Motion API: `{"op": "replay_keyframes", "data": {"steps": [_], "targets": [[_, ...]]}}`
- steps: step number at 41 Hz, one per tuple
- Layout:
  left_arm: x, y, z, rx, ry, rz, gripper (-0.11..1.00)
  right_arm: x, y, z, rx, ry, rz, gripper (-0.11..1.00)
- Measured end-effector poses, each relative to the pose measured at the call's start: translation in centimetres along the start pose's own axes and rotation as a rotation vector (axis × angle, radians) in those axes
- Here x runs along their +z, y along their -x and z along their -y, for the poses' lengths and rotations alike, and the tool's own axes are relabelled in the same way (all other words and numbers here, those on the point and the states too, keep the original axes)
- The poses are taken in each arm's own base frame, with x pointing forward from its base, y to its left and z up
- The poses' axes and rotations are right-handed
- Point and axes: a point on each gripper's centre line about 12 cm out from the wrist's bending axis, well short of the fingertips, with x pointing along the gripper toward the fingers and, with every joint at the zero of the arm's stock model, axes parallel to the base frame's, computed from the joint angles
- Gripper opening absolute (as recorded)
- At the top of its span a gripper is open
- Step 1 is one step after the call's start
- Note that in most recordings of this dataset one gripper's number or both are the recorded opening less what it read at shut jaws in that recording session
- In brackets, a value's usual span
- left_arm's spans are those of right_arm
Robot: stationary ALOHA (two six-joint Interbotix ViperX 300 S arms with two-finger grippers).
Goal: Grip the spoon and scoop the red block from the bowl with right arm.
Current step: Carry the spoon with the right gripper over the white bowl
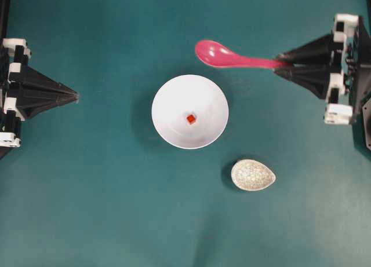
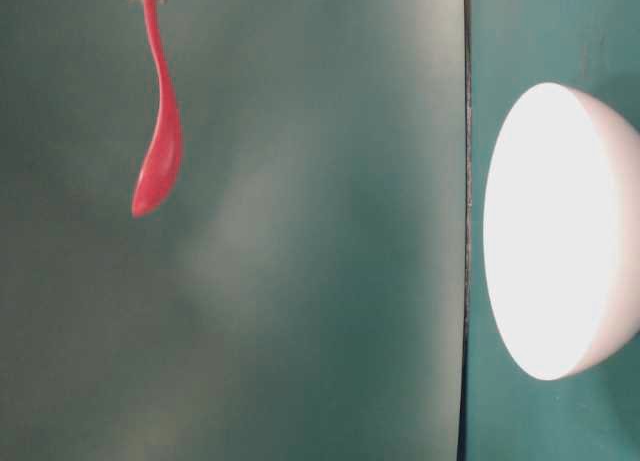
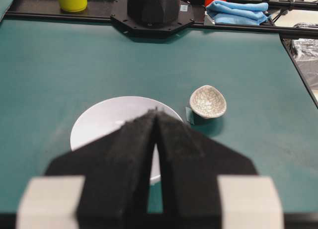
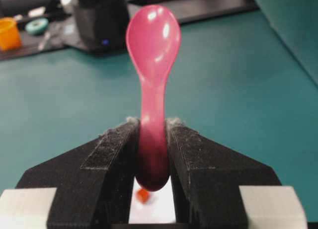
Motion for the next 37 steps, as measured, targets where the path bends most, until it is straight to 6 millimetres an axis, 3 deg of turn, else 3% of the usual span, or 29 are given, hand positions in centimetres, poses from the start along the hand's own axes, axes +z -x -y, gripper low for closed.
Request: {"op": "replay_keyframes", "data": {"steps": [15, 23, 37], "targets": [[0.0, 0.0, 0.0, 0.0, 0.0, 0.0, 0.0, 4.0, -1.9, 1.7, -0.045, -0.01, 0.037, 0.26], [0.0, 0.0, 0.0, 0.0, 0.0, -0.002, 0.0, 3.8, -3.6, 1.6, 0.001, -0.055, -0.035, 0.26], [0.0, 0.0, 0.0, 0.0, 0.0, 0.0, 0.0, 2.3, -6.9, 1.7, 0.032, -0.358, -0.173, 0.26]]}}
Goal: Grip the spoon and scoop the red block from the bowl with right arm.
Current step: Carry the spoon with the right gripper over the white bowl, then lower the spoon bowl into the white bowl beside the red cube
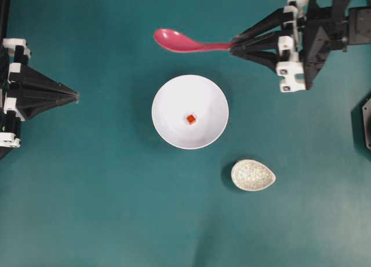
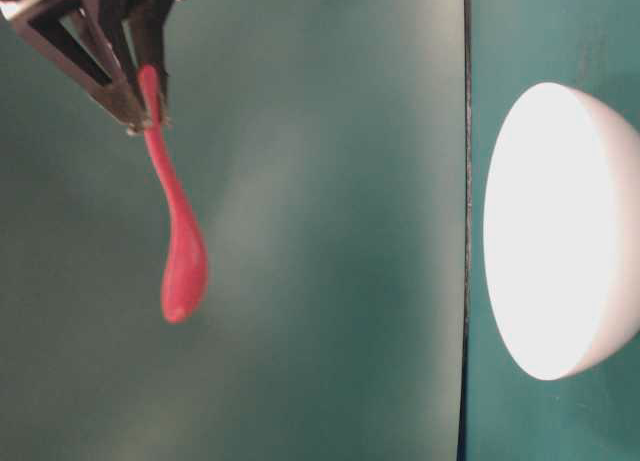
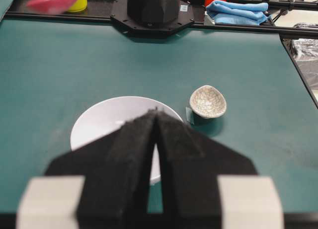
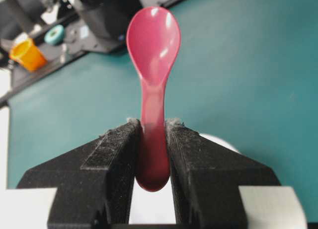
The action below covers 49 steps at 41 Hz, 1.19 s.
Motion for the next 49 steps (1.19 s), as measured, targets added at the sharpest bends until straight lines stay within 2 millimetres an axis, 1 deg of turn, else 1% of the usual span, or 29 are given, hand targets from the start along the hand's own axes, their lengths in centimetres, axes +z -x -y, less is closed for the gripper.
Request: {"op": "replay_keyframes", "data": {"steps": [10, 20, 36, 40, 49], "targets": [[0.0, 0.0, 0.0, 0.0, 0.0, 0.0, 0.0, -1.6, -1.3, -0.7, 0.071, -0.108, -0.163, 0.26], [0.0, 0.0, 0.0, 0.0, 0.0, -0.002, 0.0, -2.2, -2.3, -1.0, 0.083, -0.243, -0.257, 0.26], [0.0, 0.0, 0.0, 0.0, 0.002, -0.002, 0.0, -3.2, -2.6, -0.8, 0.028, -0.457, -0.353, 0.26], [0.0, 0.0, 0.0, 0.0, 0.0, -0.002, 0.0, -3.8, -2.4, -0.6, 0.007, -0.432, -0.405, 0.26], [0.0, 0.0, 0.0, 0.0, 0.0, 0.0, 0.0, -5.7, -2.0, 0.0, -0.055, -0.314, -0.589, 0.26]]}}
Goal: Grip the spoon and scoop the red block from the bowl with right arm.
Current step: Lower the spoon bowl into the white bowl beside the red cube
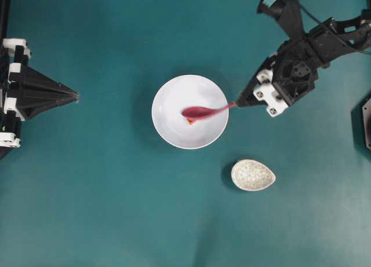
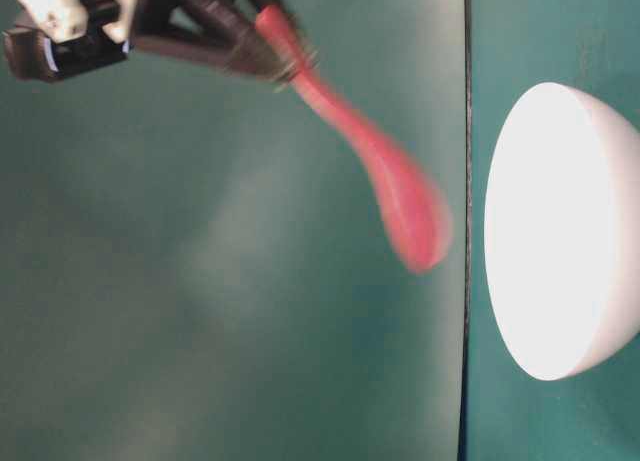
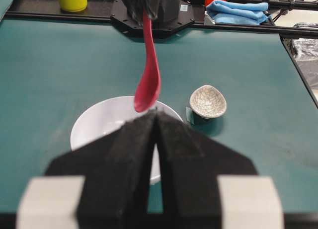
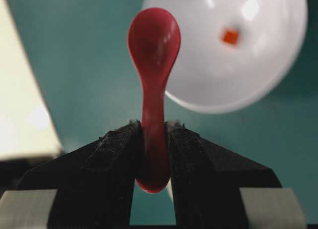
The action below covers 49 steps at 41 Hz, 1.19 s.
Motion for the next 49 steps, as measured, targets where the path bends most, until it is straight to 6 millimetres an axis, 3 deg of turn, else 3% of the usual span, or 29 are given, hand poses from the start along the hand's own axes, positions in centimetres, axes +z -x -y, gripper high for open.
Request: {"op": "replay_keyframes", "data": {"steps": [11, 23, 49], "targets": [[0.0, 0.0, 0.0, 0.0, 0.0, -0.002, 0.0, 0.3, -1.5, 0.8, -0.139, 0.071, -0.136, 0.26], [0.0, 0.0, 0.0, 0.0, 0.0, -0.003, 0.0, 0.6, -3.7, -0.4, -0.221, 0.224, -0.209, 0.26], [0.0, 0.0, 0.0, 0.0, 0.0, -0.003, 0.0, 1.3, -5.8, 0.2, -0.32, 0.318, -0.29, 0.26]]}}
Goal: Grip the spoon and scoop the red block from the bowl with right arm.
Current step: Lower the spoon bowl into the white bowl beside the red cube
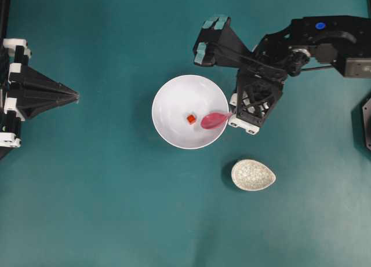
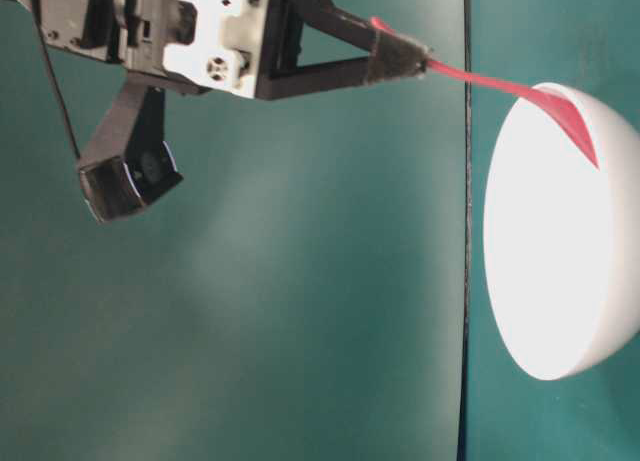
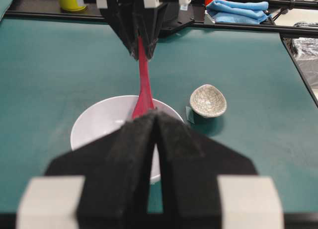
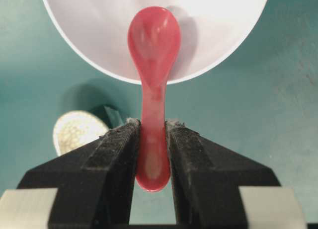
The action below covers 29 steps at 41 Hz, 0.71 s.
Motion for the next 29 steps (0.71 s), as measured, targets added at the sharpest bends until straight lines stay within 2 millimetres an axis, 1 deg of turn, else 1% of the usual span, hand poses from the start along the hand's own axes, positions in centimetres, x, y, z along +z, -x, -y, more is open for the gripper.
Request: {"op": "replay_keyframes", "data": {"steps": [20, 29], "targets": [[0.0, 0.0, 0.0, 0.0, 0.0, 0.0, 0.0, 1.3, -1.6, 0.4, -0.038, 0.028, -0.007, 0.26], [0.0, 0.0, 0.0, 0.0, 0.0, 0.0, 0.0, 1.6, -2.0, 0.3, -0.035, 0.029, 0.02, 0.26]]}}
